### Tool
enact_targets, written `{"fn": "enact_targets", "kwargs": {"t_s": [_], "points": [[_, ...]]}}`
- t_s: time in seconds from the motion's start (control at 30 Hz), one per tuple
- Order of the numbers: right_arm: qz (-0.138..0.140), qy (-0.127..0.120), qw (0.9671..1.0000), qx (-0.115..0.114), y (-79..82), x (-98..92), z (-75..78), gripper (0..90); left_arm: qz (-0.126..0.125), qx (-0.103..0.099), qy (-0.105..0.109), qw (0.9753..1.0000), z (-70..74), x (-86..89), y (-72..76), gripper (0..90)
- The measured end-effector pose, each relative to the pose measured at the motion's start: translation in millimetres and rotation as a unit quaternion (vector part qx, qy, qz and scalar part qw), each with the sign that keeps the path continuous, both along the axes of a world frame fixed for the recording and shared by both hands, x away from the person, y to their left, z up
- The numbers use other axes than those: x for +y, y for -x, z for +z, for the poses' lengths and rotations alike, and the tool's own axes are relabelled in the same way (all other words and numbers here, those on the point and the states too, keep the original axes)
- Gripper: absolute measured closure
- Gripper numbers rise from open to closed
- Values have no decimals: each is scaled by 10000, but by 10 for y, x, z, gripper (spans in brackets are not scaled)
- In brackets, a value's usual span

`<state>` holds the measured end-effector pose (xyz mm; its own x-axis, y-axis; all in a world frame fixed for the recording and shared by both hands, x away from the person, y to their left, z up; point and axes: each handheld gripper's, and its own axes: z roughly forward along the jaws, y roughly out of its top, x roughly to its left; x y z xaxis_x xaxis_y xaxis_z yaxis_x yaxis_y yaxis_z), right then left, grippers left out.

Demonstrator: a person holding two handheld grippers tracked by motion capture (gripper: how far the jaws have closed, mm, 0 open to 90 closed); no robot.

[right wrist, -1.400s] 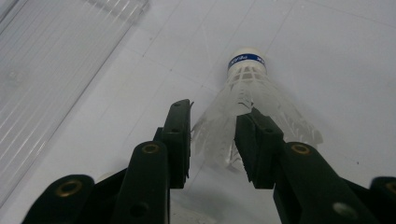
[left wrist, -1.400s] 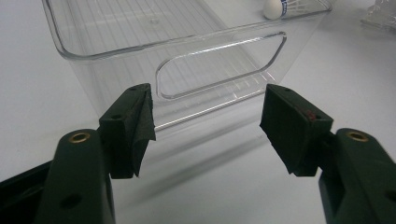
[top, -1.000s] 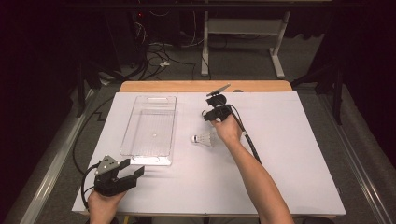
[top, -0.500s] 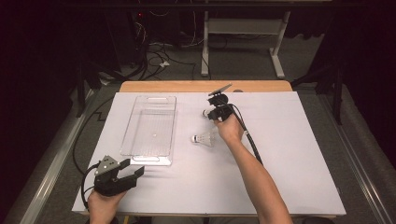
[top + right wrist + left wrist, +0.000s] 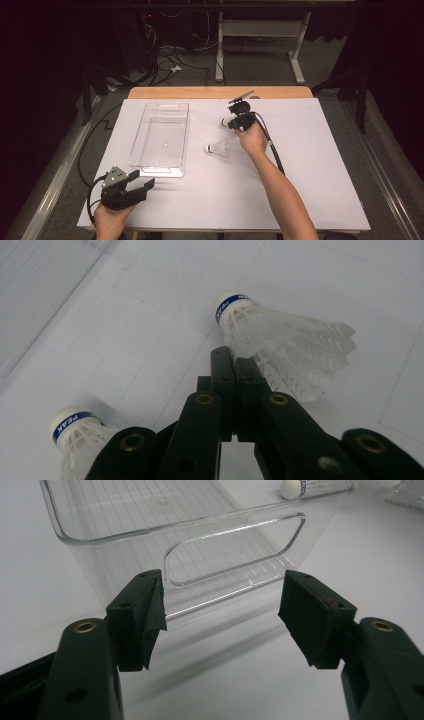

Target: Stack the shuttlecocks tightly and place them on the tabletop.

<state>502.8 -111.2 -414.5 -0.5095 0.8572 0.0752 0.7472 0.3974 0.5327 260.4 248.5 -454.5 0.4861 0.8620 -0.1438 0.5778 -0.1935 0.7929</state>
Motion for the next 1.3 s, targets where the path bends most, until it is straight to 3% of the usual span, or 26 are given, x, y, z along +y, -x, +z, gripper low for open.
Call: {"fn": "enact_targets", "kwargs": {"t_s": [0.4, 1.3], "points": [[7, -77, 9999, -104, 105, -241, 143, 900, 34, 4, -8, 10000, -1, -2, -1, 353], [349, -282, 9989, -162, 362, -464, 230, 900, 76, 46, 28, 10000, -7, 20, -8, 355]]}}
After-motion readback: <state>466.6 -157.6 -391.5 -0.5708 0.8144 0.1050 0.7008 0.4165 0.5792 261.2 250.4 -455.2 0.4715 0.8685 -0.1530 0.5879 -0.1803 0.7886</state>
